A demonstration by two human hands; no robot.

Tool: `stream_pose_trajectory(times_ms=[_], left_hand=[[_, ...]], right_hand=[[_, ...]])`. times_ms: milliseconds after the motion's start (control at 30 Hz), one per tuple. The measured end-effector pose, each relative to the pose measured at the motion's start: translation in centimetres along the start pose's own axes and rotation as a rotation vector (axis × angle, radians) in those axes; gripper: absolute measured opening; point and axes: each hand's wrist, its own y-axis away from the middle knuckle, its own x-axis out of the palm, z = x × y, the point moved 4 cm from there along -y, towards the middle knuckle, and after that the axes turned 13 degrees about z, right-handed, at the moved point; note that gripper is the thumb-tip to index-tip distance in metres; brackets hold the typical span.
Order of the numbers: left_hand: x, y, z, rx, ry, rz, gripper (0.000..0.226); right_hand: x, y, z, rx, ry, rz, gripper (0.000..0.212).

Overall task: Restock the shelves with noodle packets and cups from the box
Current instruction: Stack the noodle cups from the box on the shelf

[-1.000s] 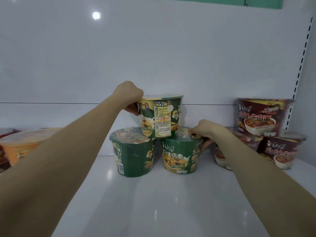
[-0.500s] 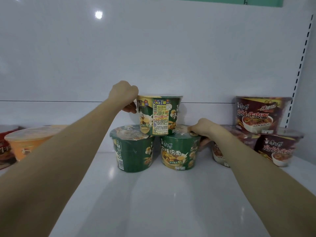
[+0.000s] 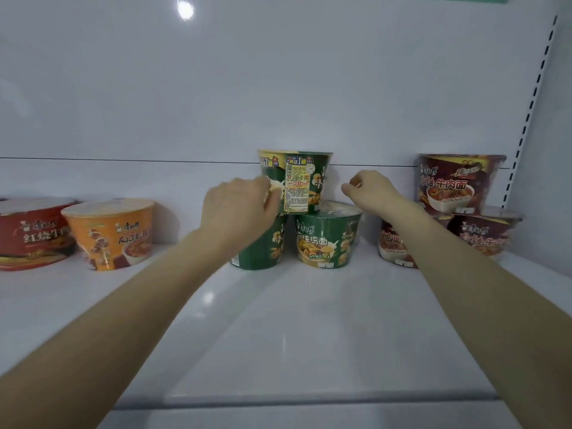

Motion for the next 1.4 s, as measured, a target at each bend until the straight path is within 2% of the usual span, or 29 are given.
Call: stream_pose_trajectory(times_ms=[200, 333, 467, 633, 900, 1000, 1200, 1400], left_hand=[[-0.7, 6.7, -4.0, 0.217, -0.046, 0.128, 0.034], [-2.2, 11.3, -5.5, 0.367, -0.041, 0.102, 0.037], [-3.4, 17.0, -7.3, 0.544, 0.084, -0.01, 0.044], [-2.5, 24.1, -10.5, 0.676, 0.36, -0.009, 0.046], [1.6, 34.9, -16.9, 0.879, 0.465, 0.261, 0.043], [4.5, 38.0, -19.6, 0.932, 0.519, 0.435, 0.037], [11.6, 43.4, -25.3, 0.962, 0.462, 0.69, 0.033], [19.7, 48.2, -29.8, 0.918, 0.413, 0.898, 0.036]], right_hand=[[-0.2, 5.5, 2.2, -0.108, 0.034, -0.136, 0.028], [-0.2, 11.4, 3.1, -0.123, 0.065, -0.246, 0.026], [0.3, 17.8, 2.9, -0.075, 0.1, -0.317, 0.025], [1.1, 27.5, 0.6, 0.019, 0.16, -0.373, 0.024], [2.4, 42.1, -7.7, 0.328, 0.179, -0.354, 0.022], [3.5, 46.1, -11.5, 0.444, 0.17, -0.328, 0.023], [7.4, 52.6, -22.1, 0.723, 0.083, -0.176, 0.028], [12.1, 56.0, -32.5, 0.886, -0.017, 0.024, 0.025]])
